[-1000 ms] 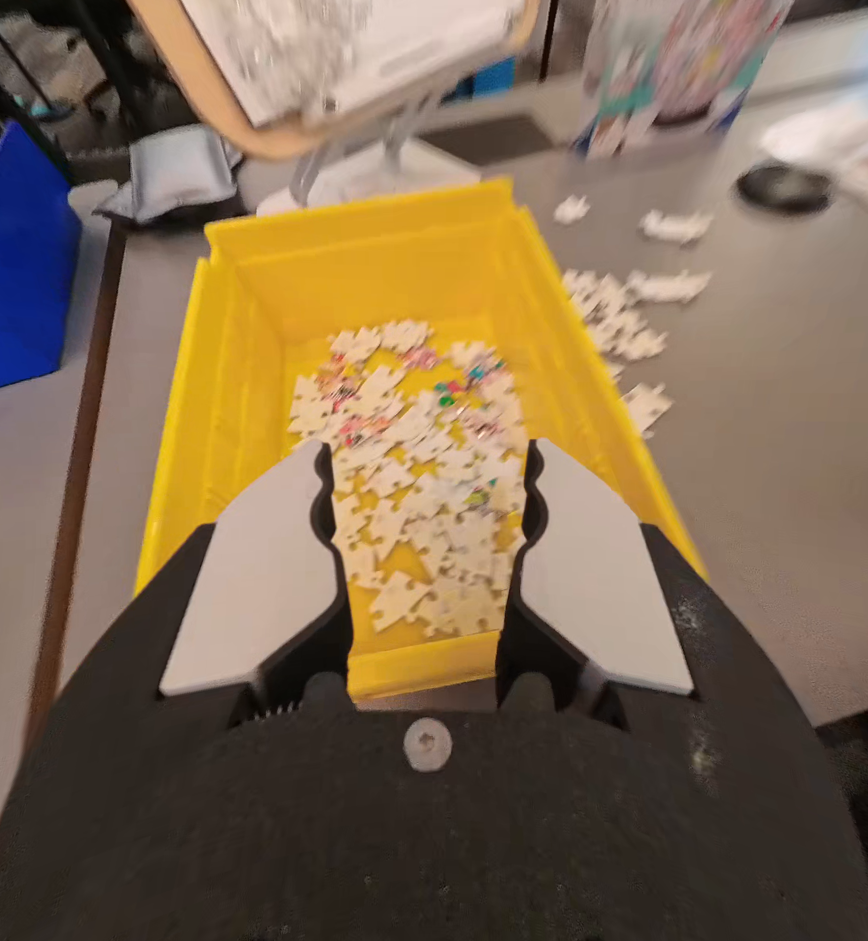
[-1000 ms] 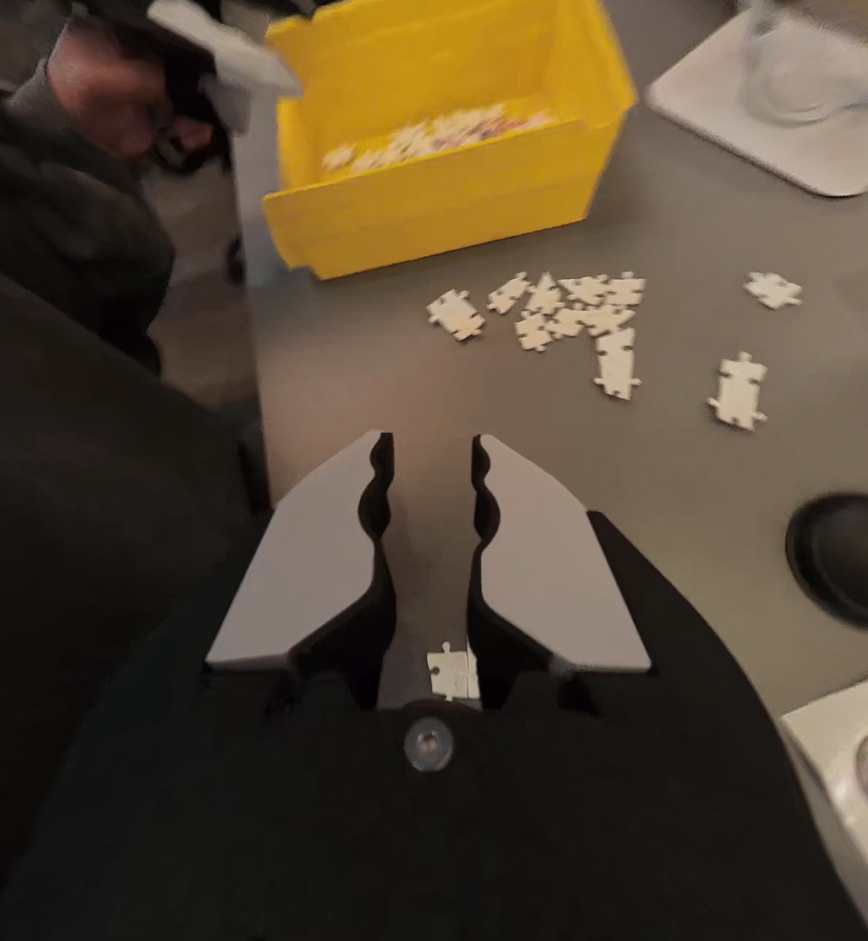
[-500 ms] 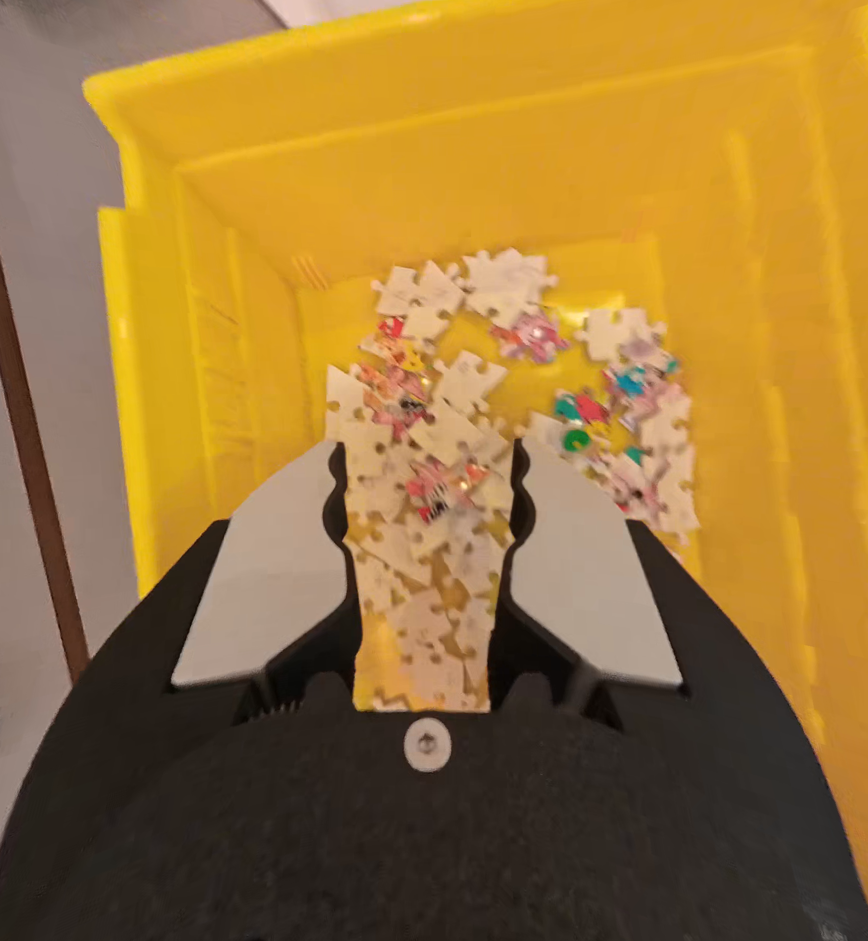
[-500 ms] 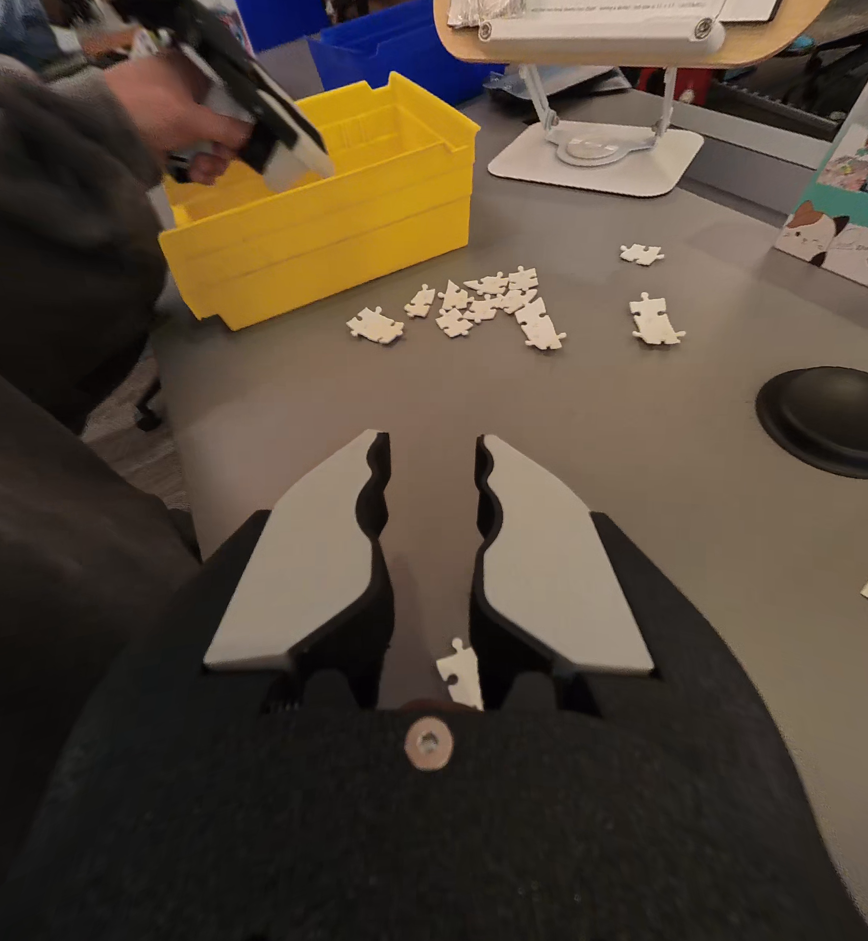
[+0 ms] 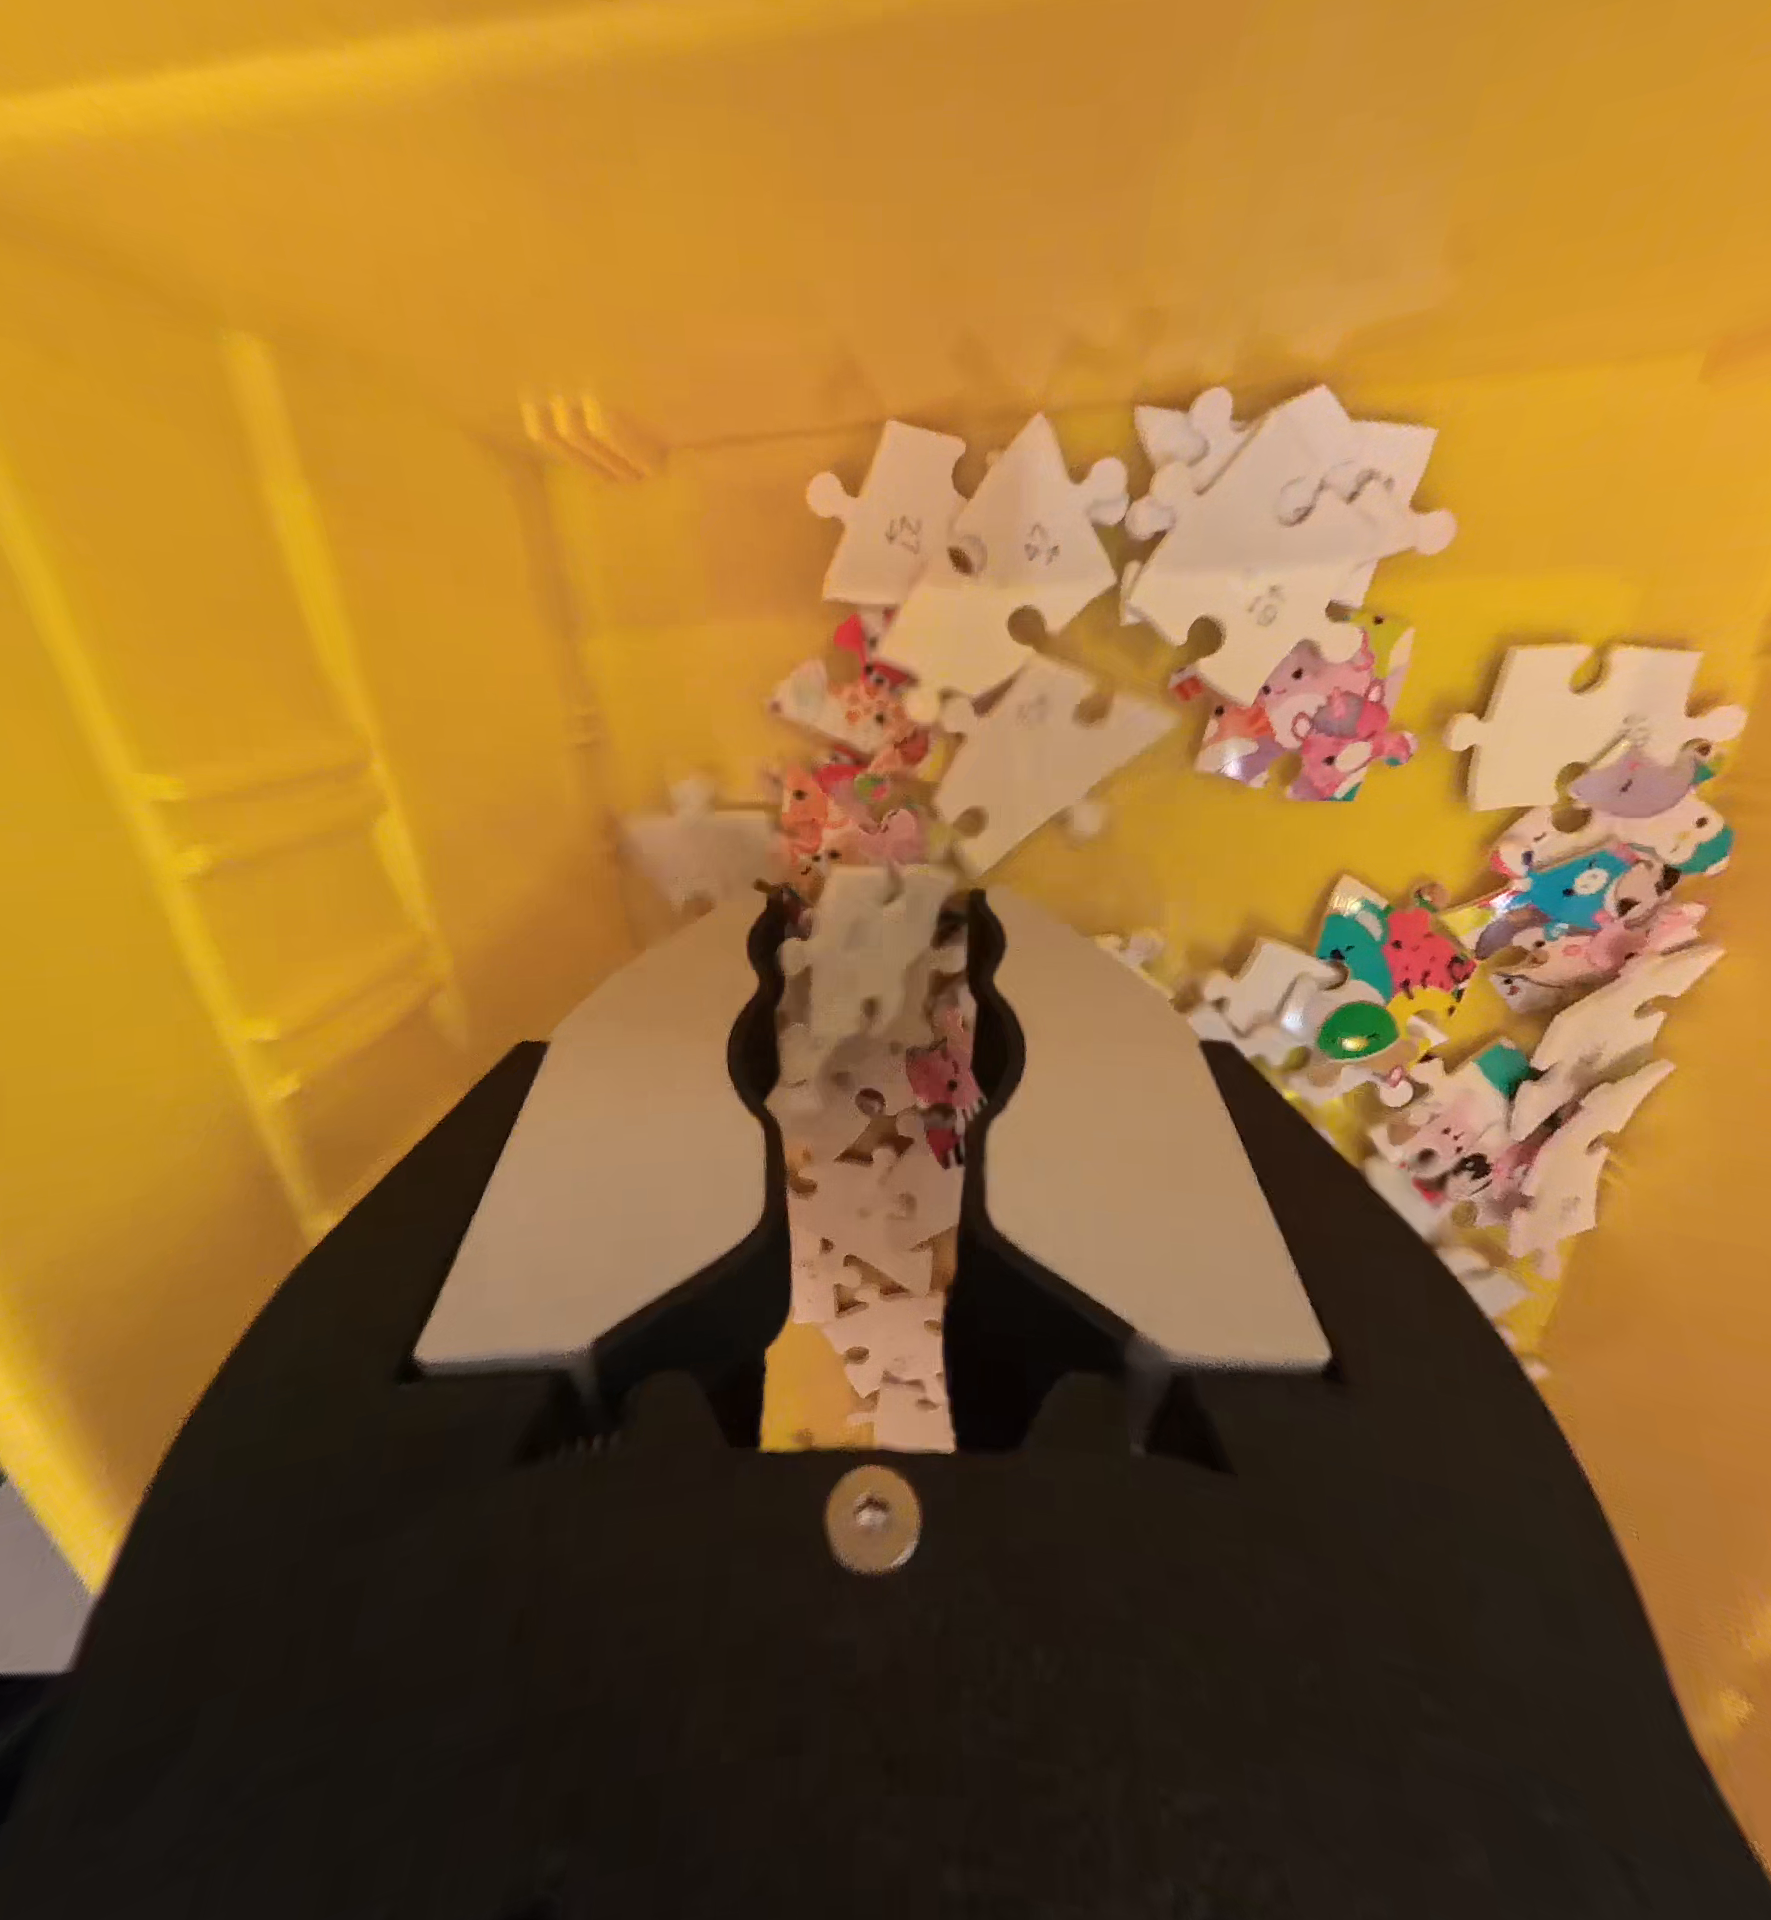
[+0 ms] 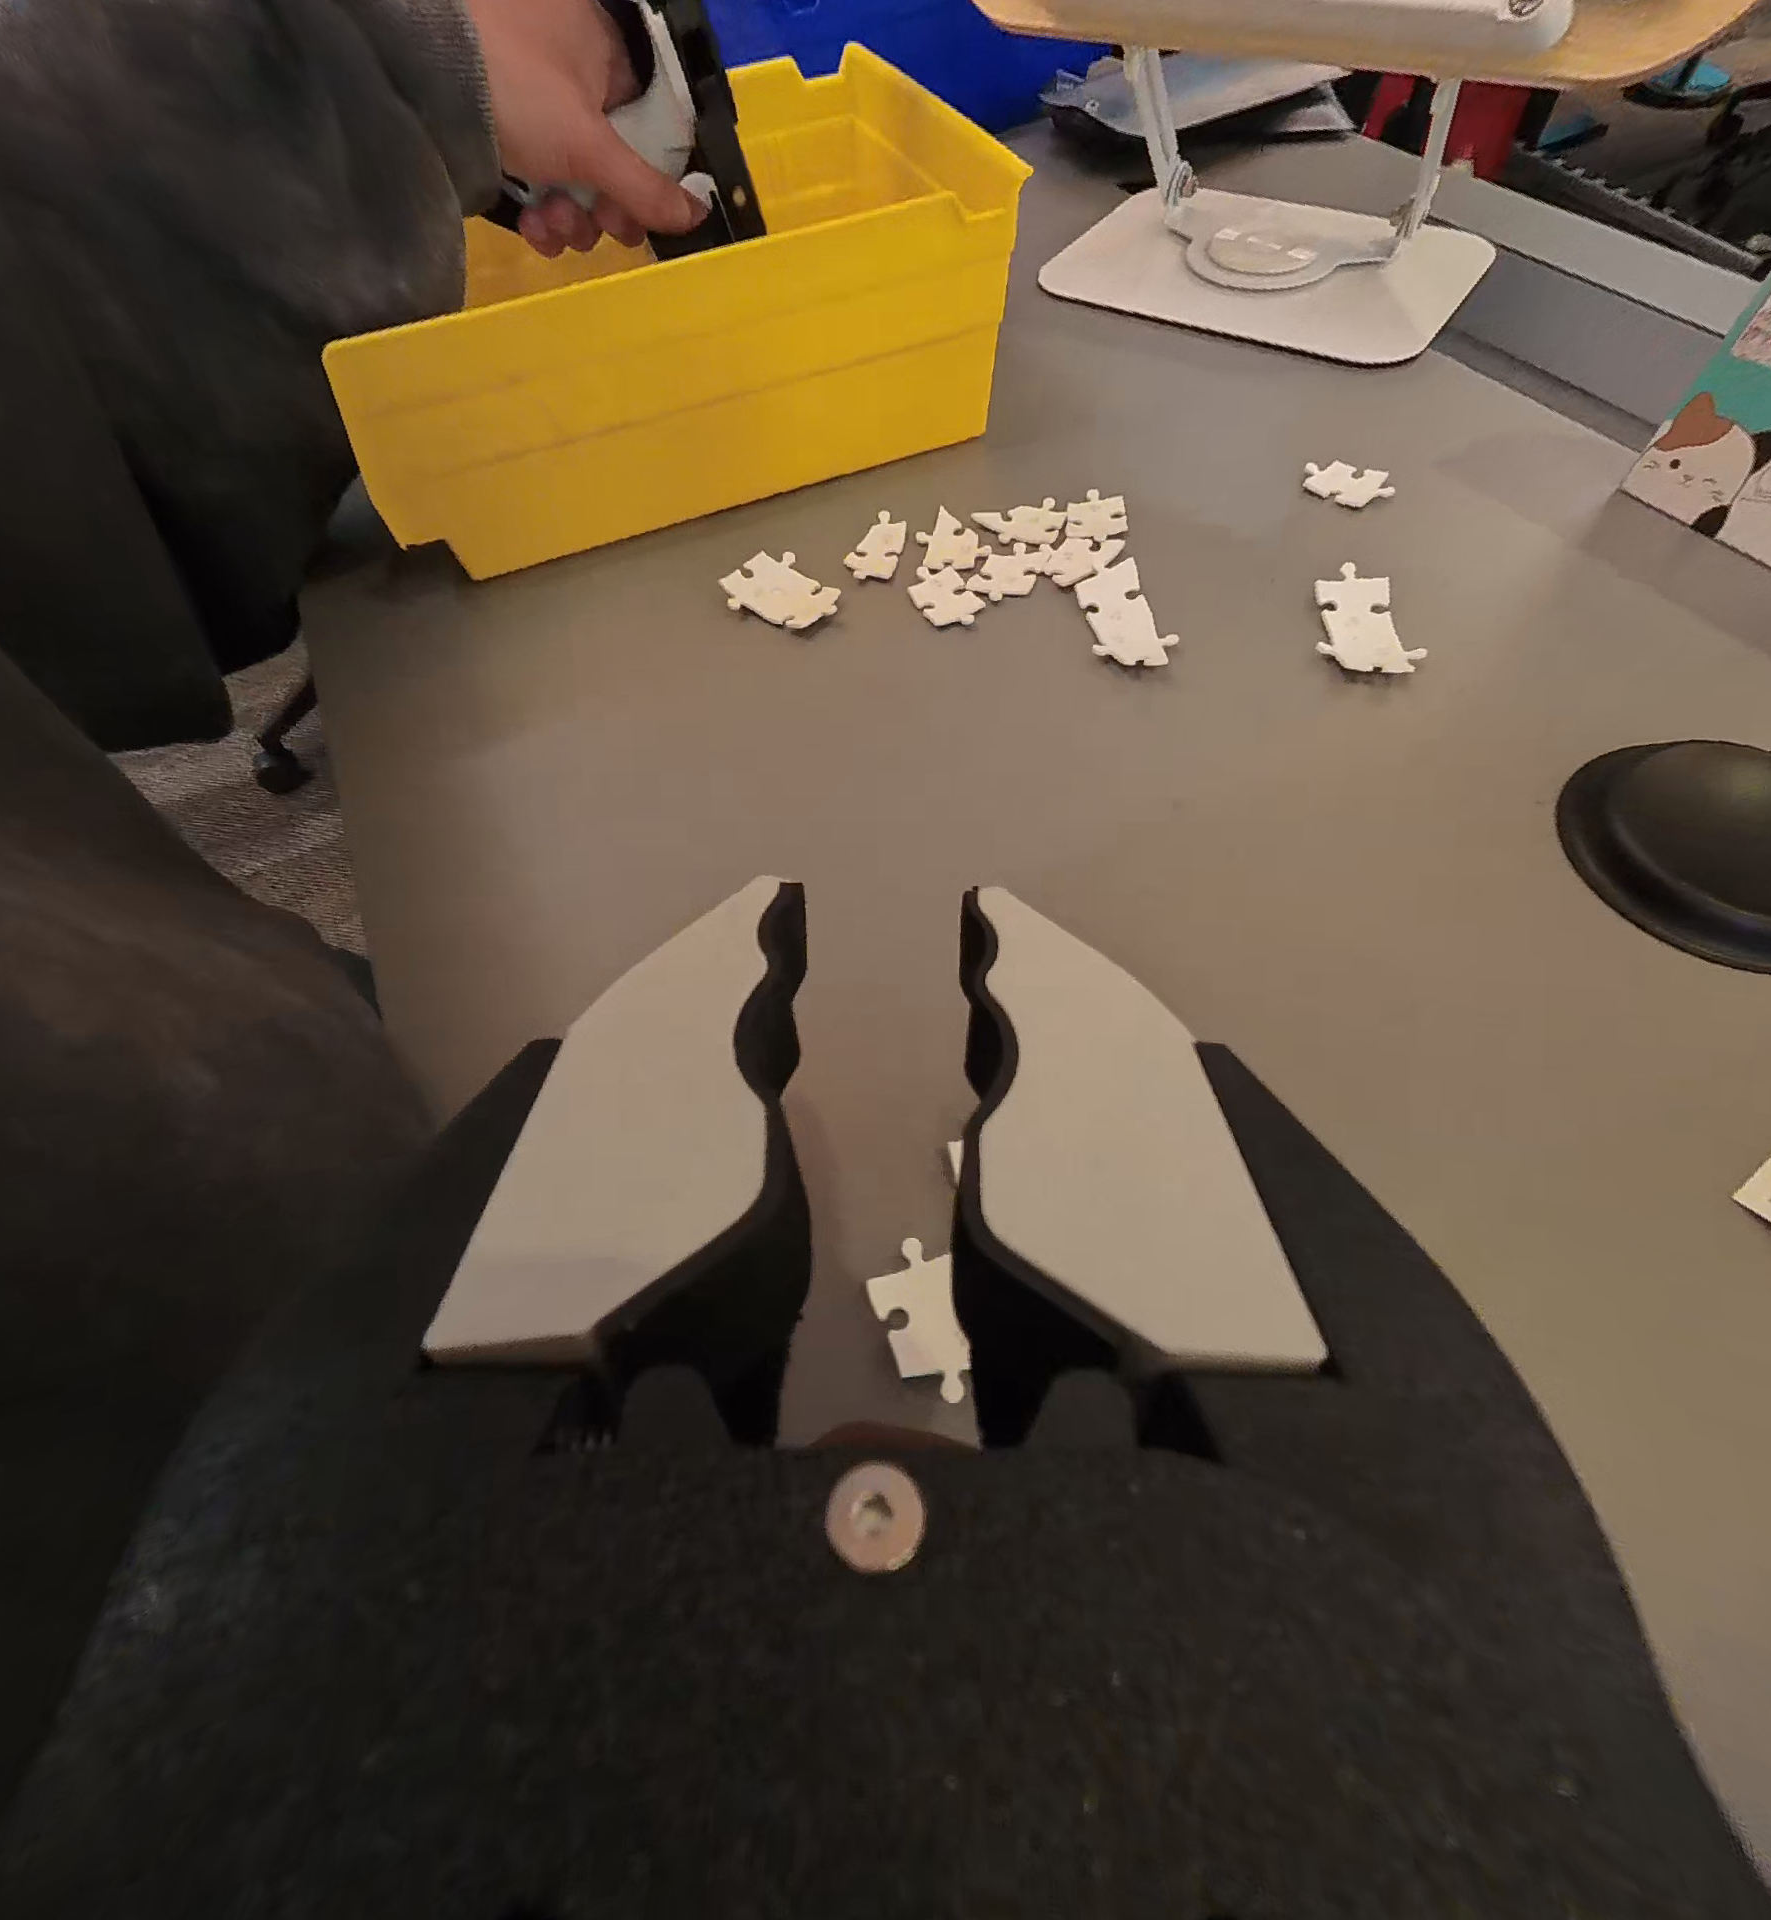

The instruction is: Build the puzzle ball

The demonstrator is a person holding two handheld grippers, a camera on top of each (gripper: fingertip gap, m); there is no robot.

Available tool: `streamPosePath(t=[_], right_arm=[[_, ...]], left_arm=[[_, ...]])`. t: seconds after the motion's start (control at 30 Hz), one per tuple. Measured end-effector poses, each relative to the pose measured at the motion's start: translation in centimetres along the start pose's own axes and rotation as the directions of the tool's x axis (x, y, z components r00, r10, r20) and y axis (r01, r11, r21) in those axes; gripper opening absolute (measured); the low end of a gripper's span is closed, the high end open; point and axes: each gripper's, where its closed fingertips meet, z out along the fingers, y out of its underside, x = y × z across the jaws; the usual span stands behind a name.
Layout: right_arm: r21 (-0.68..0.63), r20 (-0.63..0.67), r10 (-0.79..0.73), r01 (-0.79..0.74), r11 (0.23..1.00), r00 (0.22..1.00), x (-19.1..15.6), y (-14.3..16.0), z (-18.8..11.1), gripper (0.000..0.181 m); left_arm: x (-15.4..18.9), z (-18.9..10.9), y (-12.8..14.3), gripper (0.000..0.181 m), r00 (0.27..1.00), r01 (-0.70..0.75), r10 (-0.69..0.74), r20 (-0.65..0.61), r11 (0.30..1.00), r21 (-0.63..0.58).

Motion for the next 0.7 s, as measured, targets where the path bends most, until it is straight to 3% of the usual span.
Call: streamPosePath(t=[0.2, 0.3, 0.37, 0.43, 0.5, 0.63, 0.7], right_arm=[[0.008, 0.001, 0.008, -0.008, 1.000, 1.000, 0.2, 0.1, -0.3, 0.028], [0.005, -0.001, 0.004, -0.004, 1.000, 1.000, 0.1, 0.1, -0.4, 0.027], [0.004, 0.000, -0.001, 0.001, 1.000, 1.000, -0.1, 0.0, -0.3, 0.026], [0.005, 0.004, -0.005, 0.005, 1.000, 1.000, -0.2, -0.1, -0.2, 0.026], [0.007, 0.013, -0.010, 0.010, 1.000, 1.000, -0.5, -0.2, 0.0, 0.026], [0.009, 0.025, -0.032, 0.031, 0.999, 0.999, -1.1, -0.6, 0.1, 0.026], [0.013, 0.025, -0.040, 0.040, 0.999, 0.999, -1.3, -0.8, 0.1, 0.025]], left_arm=[[0.0, -1.8, 1.1, 0.033, 0.999, 0.001, 0.002, -0.034, 0.997, 0.081], [0.8, -6.0, 0.2, 0.033, 0.987, 0.059, -0.013, -0.163, 0.957, 0.283], [2.1, -10.0, -0.5, 0.033, 0.950, 0.124, 0.032, -0.312, 0.875, 0.467], [3.8, -14.2, -0.7, 0.033, 0.876, 0.216, 0.125, -0.466, 0.761, 0.611], [5.3, -18.1, 0.0, 0.033, 0.750, 0.343, 0.249, -0.613, 0.646, 0.682], [7.3, -24.5, 2.9, 0.032, 0.406, 0.588, 0.491, -0.771, 0.505, 0.632], [7.5, -26.4, 4.2, 0.032, 0.293, 0.658, 0.562, -0.773, 0.468, 0.590]])
